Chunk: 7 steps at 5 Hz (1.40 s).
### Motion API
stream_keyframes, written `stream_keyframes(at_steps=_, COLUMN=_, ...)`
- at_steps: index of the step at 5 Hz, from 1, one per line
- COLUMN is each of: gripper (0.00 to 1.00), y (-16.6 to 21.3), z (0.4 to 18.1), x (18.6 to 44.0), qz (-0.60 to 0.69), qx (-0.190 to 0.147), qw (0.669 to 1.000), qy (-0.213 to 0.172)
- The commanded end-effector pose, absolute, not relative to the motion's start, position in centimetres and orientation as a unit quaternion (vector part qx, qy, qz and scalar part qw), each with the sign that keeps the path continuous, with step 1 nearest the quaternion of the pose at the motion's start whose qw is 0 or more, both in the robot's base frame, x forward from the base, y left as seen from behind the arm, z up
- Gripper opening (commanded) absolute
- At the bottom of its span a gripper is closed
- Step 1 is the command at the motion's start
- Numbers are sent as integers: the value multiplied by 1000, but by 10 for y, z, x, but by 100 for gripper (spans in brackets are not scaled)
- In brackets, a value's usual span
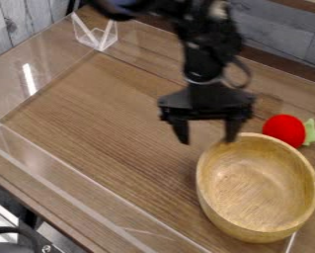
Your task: Move the red fruit to the left
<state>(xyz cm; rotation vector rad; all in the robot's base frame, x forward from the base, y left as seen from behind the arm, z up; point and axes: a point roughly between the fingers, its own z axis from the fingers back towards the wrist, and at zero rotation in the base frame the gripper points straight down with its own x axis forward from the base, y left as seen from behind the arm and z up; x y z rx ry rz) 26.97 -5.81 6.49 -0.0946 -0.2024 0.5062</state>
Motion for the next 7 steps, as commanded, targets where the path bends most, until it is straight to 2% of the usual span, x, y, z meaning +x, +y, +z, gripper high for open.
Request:
stream_keyframes(at_steps=1, gripper=100, y=-80, z=82, x=292, qz=234, qx=-72, qw=961, qy=-127)
stream_keyframes(at_steps=2, gripper=100, y=-93, z=78, x=303, qz=225, qx=-76, qw=963, qy=-130)
stream_keyframes(at_steps=3, gripper=0, y=-96, z=72, x=309, qz=223, qx=-75, qw=963, qy=-129)
stream_keyframes(at_steps=4, gripper=0, y=-87, z=93, x=308, qz=202, qx=-91, qw=966, qy=-133)
stream_keyframes(at_steps=5, gripper=0, y=-65, z=120, x=301, qz=215, qx=-101, qw=962, qy=-138)
stream_keyframes(at_steps=6, gripper=0, y=-30, z=137, x=292, qz=241, qx=-97, qw=955, qy=-143)
stream_keyframes(at_steps=7, gripper=0, y=-8, z=136, x=276, qz=259, qx=-87, qw=951, qy=-145)
